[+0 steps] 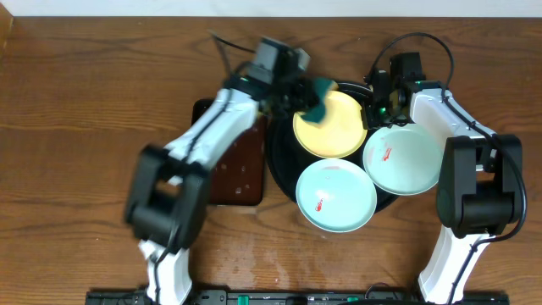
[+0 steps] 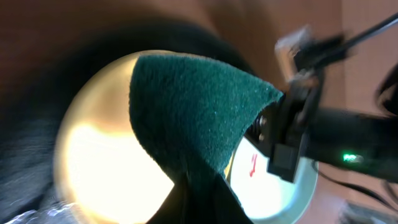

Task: Clean dirty plates on tray and stack at the side
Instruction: 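Wipe the sponge across the yellow plate surface with the left gripper, then move the sponge back beside the small tray with the left gripper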

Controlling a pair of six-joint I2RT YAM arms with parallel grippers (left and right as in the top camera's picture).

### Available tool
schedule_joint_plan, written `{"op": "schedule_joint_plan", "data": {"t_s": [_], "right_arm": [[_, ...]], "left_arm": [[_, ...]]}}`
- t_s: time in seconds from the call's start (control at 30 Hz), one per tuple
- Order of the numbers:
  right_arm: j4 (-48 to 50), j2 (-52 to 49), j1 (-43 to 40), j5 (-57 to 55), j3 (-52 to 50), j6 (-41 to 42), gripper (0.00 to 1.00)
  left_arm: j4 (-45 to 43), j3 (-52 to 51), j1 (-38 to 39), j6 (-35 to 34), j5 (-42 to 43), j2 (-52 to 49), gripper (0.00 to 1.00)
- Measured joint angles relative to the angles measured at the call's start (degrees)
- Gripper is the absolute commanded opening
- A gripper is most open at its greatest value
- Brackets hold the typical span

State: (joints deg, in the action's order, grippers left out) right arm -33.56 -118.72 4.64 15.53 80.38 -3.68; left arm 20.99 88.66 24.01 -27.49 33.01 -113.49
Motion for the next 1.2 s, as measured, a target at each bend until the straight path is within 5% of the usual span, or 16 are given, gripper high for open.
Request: {"op": "schedule_joint_plan", "data": {"t_s": [0.23, 0.47, 0.6, 1.2], "right_arm": [[0.0, 0.0, 0.22, 0.42, -0.09, -0.55, 0.18], [0.02, 0.0, 0.52, 0.39, -0.17, -0.87, 0.02], [0.02, 0.0, 0.55, 0.48, -0.2, -0.74, 0.01], [-0.72, 0.0, 0.52, 0.59, 0.02, 1.03, 0.01]], "left_arm": [[17.97, 0.22, -0.87, 4.68, -19.85, 13.16, 0.08], [35.41, 0.09, -0.76, 6.4, -38.71, 16.39, 0.08], [38.71, -1.31, -0.76, 6.58, -44.44, 16.41, 0.08], [38.82, -3.93, -12.26, 3.69, -45.55, 16.41, 0.08]]}}
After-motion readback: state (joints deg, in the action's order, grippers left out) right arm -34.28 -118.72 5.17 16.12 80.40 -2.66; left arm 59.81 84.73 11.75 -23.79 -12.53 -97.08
